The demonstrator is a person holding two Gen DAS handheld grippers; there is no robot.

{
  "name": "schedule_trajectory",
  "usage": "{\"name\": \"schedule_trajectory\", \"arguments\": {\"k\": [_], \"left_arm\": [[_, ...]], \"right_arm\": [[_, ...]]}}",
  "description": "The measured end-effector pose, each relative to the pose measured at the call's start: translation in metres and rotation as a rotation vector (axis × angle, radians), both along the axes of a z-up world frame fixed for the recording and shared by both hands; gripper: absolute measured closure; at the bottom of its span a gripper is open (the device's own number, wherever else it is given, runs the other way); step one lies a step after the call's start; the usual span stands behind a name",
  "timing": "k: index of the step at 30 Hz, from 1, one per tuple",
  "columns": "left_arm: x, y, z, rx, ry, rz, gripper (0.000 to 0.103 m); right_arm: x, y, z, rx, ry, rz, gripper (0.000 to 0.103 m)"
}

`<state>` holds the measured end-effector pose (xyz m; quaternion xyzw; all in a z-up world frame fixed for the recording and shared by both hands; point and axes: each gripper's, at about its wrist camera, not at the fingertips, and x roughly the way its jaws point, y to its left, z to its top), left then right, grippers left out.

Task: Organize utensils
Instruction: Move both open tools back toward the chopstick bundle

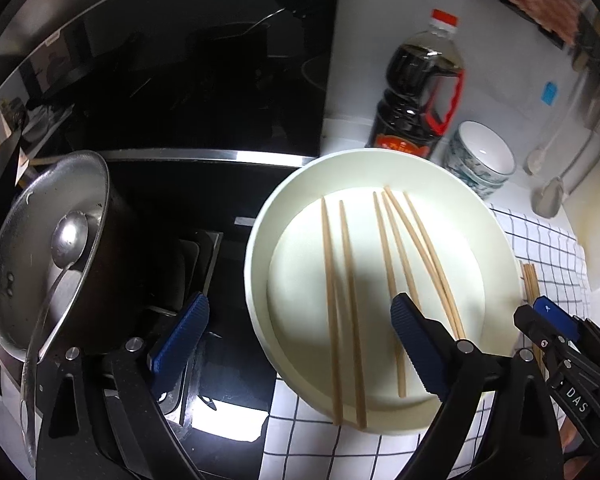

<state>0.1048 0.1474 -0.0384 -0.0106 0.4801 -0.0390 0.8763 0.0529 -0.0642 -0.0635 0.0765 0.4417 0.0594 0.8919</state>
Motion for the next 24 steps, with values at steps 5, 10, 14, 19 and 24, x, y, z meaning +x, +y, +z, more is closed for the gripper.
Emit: {"name": "schedule_trajectory", "arguments": {"k": [5,10,14,19,24], "left_arm": [[-0.012,-0.011,0.007,0.005,-0.022,-0.051,0.01],[-0.026,-0.027,0.015,0.018,-0.046,-0.098,0.009],[-0.038,-0.043,0.02,0.026,-0.057,-0.115,0.007],[-0.055,-0.072,0.018,0.027,-0.046,-0.126,0.007],[-0.084,-0.109,0.011,0.013,-0.038,-0.105,0.007]], "right_arm": [[-0.018,0.0,0.006,0.0,-0.014,-0.022,0.06],[-0.036,-0.005,0.013,0.007,-0.029,-0.045,0.057],[-0.048,-0.016,0.016,0.015,-0.031,-0.054,0.054],[-0.071,-0.046,0.02,0.016,-0.048,-0.072,0.038],[-0.103,-0.09,0.016,0.005,-0.024,-0.061,0.038]]}}
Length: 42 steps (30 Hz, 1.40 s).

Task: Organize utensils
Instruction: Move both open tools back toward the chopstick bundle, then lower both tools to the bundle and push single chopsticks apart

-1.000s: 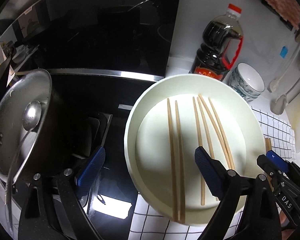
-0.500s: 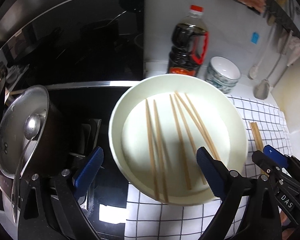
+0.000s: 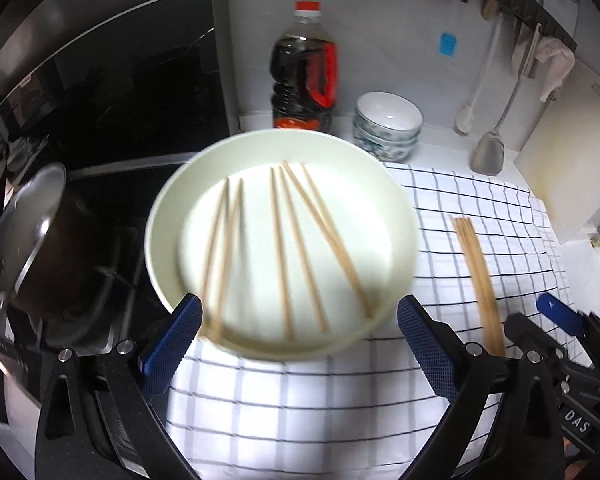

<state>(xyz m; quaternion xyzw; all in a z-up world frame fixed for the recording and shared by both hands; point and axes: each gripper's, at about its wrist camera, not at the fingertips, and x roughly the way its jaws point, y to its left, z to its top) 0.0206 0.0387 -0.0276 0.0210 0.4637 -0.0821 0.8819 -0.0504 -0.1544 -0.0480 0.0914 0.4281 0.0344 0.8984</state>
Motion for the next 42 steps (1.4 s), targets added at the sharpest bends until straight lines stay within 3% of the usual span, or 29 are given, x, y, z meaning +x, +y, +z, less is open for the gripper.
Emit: {"name": "schedule_trajectory", "arguments": {"k": [7,16,23,30,37,42], "left_arm": [[-0.047,-0.052,-0.011,-0.003,0.031,0.025,0.006],[-0.067,-0.098,-0.024,0.065,0.047,0.01,0.006],[-0.051,-0.131,-0.051,0.061,0.057,-0.105,0.006],[-0.035,-0.156,-0.08,0.061,0.085,-0.149,0.006],[-0.029,-0.165,-0.1,0.04,0.115,-0.121,0.006],[-0.025,-0.164,-0.11,0.068,0.128,-0.082,0.006]], "right_arm": [[-0.047,-0.078,-0.015,0.01,0.006,-0.018,0.033],[-0.062,-0.135,-0.045,0.035,0.055,-0.073,0.033],[-0.053,-0.142,-0.063,0.016,0.082,-0.143,0.033],[-0.034,-0.148,-0.08,0.005,0.113,-0.165,0.033],[-0.014,-0.144,-0.098,-0.022,0.121,-0.095,0.033],[0.001,-0.141,-0.115,-0.023,0.137,-0.072,0.033]]}}
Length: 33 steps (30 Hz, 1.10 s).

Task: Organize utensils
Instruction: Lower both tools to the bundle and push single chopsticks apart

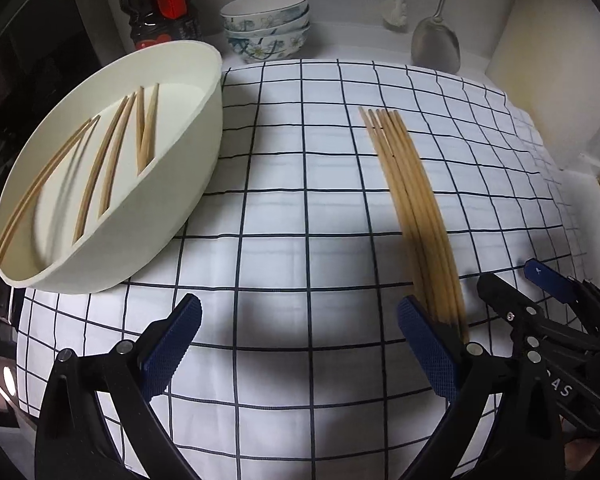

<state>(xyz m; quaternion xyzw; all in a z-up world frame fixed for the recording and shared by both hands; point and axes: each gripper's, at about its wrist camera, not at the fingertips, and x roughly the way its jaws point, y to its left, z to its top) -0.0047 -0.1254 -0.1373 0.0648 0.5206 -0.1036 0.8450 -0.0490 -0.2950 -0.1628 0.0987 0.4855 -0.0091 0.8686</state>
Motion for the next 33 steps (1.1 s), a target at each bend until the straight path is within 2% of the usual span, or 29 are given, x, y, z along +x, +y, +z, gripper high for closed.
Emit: {"name": "schedule_trajectory", "arguments": {"k": [12,28,33], "left_arm": [[0.006,0.005,-0.006,-0.007,0.014,0.047,0.006],[0.008,-0.001,-0.011,-0.022,0.033,0.046,0.006],[0.007,-0.007,-0.013,-0.021,0.029,0.03,0.006]], "right_arm": [[0.01,0.009,-0.012,-0.046,0.024,0.056,0.033],[0.0,0.015,-0.017,-0.164,0.036,0.104,0.034],[0.003,0.001,-0.018,-0.153,0.022,0.091,0.034]]}}
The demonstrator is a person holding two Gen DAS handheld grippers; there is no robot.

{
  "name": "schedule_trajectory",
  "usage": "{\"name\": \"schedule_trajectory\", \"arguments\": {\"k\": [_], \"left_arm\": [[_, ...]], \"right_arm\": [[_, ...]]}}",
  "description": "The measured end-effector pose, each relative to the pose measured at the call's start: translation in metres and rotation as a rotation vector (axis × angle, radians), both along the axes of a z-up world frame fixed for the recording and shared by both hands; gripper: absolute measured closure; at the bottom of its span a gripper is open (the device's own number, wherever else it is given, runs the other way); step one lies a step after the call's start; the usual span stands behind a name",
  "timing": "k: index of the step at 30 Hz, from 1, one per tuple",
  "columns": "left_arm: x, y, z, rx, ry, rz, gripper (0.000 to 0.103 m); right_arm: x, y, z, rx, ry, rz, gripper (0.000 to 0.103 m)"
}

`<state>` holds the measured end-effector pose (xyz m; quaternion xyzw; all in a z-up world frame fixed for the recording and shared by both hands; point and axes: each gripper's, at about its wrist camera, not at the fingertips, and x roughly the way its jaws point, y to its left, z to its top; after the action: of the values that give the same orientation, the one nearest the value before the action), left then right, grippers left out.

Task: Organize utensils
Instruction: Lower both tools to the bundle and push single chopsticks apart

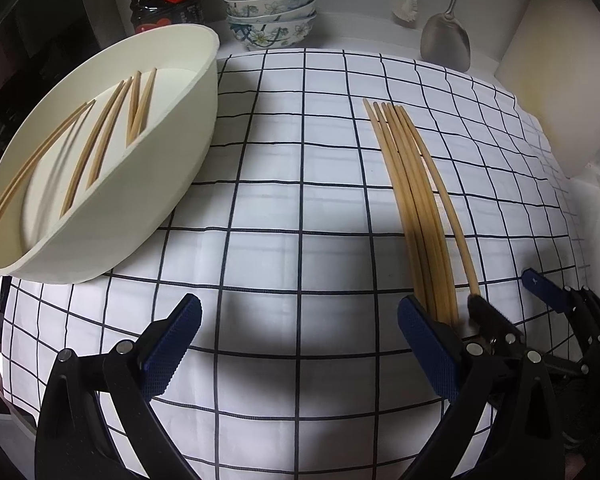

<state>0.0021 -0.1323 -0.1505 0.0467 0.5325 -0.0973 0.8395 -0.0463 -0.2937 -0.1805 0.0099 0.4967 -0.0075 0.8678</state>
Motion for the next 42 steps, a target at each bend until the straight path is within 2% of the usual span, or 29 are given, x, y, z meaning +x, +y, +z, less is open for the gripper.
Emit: {"name": "schedule_trajectory", "arguments": {"k": [16,25,28,30,42], "left_arm": [[-0.005,-0.024,-0.018,0.027,0.013,-0.056,0.006],[-0.004,-0.026,-0.021,-0.006,0.029,-0.047,0.005],[-0.002,-0.029,-0.023,0.008,0.028,-0.045,0.005],[-0.001,-0.033,-0.025,0.044,0.02,-0.045,0.005],[0.019,-0.031,-0.027,0.037,-0.009,-0.005,0.005]], "right_arm": [[-0.001,-0.027,0.002,0.029,-0.03,-0.04,0.034],[-0.003,-0.03,0.003,0.05,-0.035,-0.041,0.034],[-0.002,-0.03,0.003,0.05,-0.036,-0.04,0.034],[-0.002,-0.03,0.003,0.048,-0.035,-0.037,0.034],[0.018,-0.023,0.0,0.01,-0.052,-0.009,0.034]]}}
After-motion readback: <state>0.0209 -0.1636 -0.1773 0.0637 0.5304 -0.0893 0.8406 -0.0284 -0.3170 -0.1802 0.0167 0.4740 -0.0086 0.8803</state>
